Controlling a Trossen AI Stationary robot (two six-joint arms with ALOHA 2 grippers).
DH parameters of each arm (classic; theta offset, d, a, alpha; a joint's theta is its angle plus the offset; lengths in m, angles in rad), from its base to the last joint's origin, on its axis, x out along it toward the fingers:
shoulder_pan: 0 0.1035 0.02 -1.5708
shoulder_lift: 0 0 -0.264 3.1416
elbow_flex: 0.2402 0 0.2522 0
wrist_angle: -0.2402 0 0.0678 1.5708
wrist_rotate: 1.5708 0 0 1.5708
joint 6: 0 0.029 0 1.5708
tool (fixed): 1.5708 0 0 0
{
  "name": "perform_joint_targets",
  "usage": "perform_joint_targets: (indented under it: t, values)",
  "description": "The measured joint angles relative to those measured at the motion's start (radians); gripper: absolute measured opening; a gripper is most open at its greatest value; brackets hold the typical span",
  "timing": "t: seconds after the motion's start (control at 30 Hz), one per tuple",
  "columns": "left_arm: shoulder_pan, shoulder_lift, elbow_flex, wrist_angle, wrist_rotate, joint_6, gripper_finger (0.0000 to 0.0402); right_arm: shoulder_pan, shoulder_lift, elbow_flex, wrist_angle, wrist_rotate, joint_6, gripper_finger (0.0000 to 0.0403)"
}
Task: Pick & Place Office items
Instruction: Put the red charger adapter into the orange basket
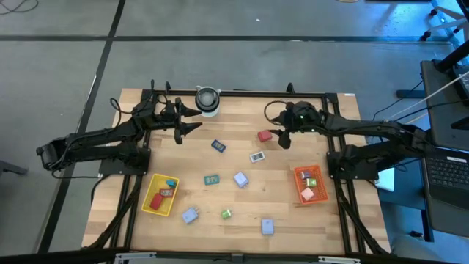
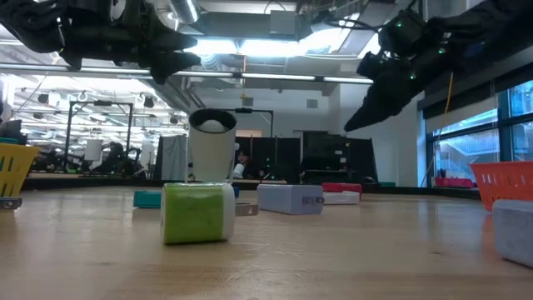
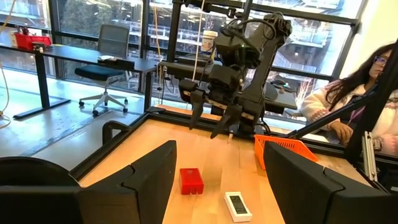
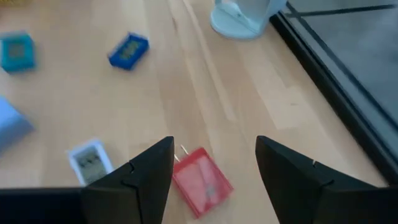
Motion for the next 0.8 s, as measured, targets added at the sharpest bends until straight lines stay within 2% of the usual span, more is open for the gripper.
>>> perform_joint_targets:
  t: [0.13, 0.27, 0.4, 0.6, 0.8]
  values:
    - [0.0, 0.0, 0.0, -0.003, 0.0, 0.0, 0.0237, 0.009, 0.06, 0.046, -0.049, 0.056, -0.014, 0.0236]
    - [0.0, 0.0, 0.0, -0.017, 0.0, 0.0, 0.0237, 0.008, 0.14, 0.087, -0.11, 0.117, 0.005, 0.0263]
    - [0.0, 0.0, 0.0, -0.026, 0.0, 0.0, 0.0237, 0.017, 0.231, 0.123, -0.143, 0.088, 0.004, 0.0281]
    - [0.0, 0.0, 0.0, -0.029, 0.0, 0.0, 0.0237, 0.056, 0.367, 0.189, -0.228, 0.058, -0.026, 0.0284]
    - [0.0, 0.0, 0.0, -0.056, 0.0, 0.011, 0.0237, 0.075, 0.455, 0.27, -0.294, 0.09, -0.083, 0.0284]
